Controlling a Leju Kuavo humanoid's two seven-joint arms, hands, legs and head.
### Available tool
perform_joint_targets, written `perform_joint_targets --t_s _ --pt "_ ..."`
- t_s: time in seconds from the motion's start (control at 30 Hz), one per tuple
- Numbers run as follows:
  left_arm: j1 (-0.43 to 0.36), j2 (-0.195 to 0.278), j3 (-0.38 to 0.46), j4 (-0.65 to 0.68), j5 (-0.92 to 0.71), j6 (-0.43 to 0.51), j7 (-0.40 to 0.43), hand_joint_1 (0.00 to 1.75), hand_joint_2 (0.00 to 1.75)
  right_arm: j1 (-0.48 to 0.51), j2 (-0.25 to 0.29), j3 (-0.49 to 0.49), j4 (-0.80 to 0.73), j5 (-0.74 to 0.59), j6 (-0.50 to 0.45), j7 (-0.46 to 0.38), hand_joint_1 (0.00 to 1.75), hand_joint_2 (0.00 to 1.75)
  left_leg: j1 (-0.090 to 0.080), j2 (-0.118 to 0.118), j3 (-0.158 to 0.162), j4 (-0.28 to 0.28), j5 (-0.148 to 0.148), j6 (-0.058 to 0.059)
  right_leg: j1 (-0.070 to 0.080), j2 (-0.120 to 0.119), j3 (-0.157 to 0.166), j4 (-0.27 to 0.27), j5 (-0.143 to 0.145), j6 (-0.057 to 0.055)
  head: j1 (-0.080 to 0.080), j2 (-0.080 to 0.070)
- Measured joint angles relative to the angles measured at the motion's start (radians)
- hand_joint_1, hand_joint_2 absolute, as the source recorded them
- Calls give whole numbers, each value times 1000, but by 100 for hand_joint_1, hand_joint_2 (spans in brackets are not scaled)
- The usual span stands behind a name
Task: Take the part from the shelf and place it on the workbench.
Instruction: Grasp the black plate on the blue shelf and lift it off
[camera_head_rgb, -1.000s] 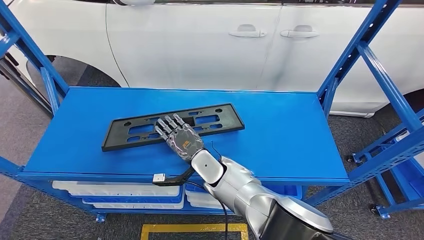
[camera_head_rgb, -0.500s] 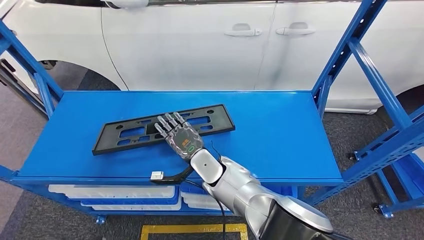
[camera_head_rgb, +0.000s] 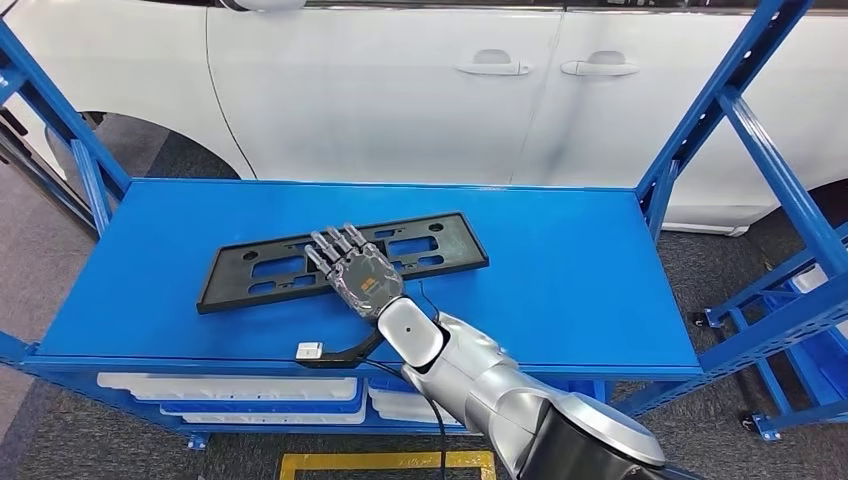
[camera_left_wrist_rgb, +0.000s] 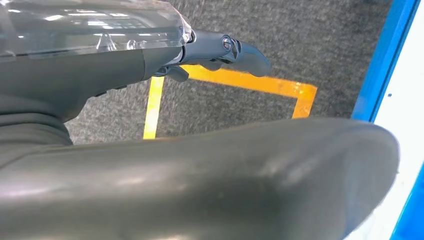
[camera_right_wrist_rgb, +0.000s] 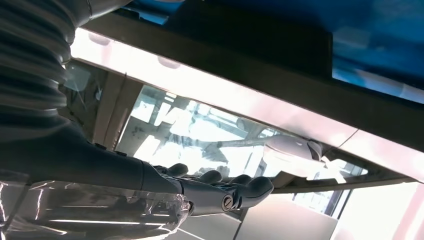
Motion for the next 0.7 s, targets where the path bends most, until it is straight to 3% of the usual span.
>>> perform_joint_targets --t_s 0.07,0.1,0.13,0.2,0.27,0.33,0.43,0.47,0.53,0.6,0.63,0.7 --pt "0 0 1 0 0 0 0 0 0 4 -1 0 0 0 0 0 0 175 -1 0 1 0 -3 4 -4 0 -72 132 -42 4 0 0" --pt "1 0 2 0 0 0 0 0 0 6 -2 0 0 0 0 0 0 175 -1 0 2 0 -5 4 -5 0 -90 156 -38 5 0 0" --pt "1 0 2 0 -1 0 0 0 0 7 -3 0 0 0 0 1 0 175 -1 -1 4 0 -6 4 -5 0 -88 140 -15 3 0 0" --pt "1 -1 2 0 -3 0 0 0 0 5 -3 0 0 -1 -1 1 0 175 -2 -2 13 0 -10 0 -3 0 -31 4 64 -8 0 0" --pt "-1 -3 2 0 -4 2 1 0 0 1 -3 0 0 -3 -2 2 0 175 -4 -3 17 0 -14 -7 4 -1 23 -117 110 -21 0 0" --pt "-2 -5 2 0 -5 3 2 0 0 1 -3 0 0 -4 -3 3 0 175 -4 -2 18 -3 -16 -17 9 0 35 -146 110 -26 0 0" --pt "-4 -6 2 0 -6 4 3 0 0 0 -2 0 0 -9 -5 3 0 175 -3 0 16 13 -33 -32 1 0 51 -167 116 -38 0 0" --pt "-5 -6 2 0 -6 4 3 0 0 -1 -2 0 0 -10 -5 3 0 175 -3 1 2 49 -54 -36 -2 -1 57 -174 117 -42 0 0" --pt "-4 -6 2 0 -6 4 3 0 0 0 -2 0 0 -12 -6 3 0 175 -1 1 -60 175 -112 -44 -1 -3 63 -176 115 -48 0 0" --pt "-2 -6 3 0 -6 3 2 0 0 4 -2 0 0 -14 -6 3 0 175 1 1 -115 270 -134 -51 1 -3 64 -174 110 -50 0 0" --pt "-2 -6 4 0 -6 3 2 0 0 5 -2 0 0 -14 -6 2 0 175 1 1 -117 264 -116 -52 1 -2 65 -171 107 -49 0 0" --pt "-2 -6 5 0 -6 1 0 0 0 5 -2 0 0 -14 -5 2 0 175 3 2 -68 150 -42 -54 -1 0 70 -163 97 -44 0 0"
